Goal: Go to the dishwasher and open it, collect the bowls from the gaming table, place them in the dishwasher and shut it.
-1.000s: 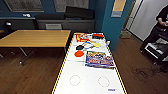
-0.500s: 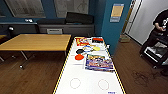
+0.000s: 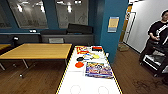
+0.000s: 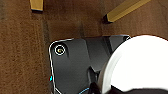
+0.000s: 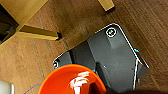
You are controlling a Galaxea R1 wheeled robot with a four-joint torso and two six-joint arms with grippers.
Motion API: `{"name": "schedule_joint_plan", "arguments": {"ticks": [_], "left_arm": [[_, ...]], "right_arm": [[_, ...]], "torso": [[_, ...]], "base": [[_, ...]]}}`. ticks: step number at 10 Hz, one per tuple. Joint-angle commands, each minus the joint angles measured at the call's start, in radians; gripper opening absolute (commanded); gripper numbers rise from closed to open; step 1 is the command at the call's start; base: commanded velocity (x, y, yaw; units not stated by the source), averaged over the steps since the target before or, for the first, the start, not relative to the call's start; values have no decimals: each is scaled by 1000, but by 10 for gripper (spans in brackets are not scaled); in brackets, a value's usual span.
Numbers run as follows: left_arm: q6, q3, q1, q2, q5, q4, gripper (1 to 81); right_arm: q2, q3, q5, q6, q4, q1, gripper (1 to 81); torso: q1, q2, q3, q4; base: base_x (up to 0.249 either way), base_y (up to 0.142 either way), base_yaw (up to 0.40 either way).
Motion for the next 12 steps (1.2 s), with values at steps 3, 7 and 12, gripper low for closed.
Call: {"name": "schedule_joint_plan", "arguments": {"ticks": [3, 7, 12], "left_arm": [[19, -151, 1, 75, 24, 12, 10], [20, -246, 33, 135, 12, 12, 10], [36, -338, 50, 207, 0, 12, 10]], "right_arm": [[22, -69, -73, -4, -44, 25, 10], [120, -173, -95, -2, -63, 11, 10], [159, -229, -93, -4, -65, -3, 10]], "torso": [[0, -1, 11, 0], [0, -1, 10, 0], [0, -1, 10, 0]], "base": [[0, 0, 0], [0, 0, 0], [-30, 0, 0]]}}
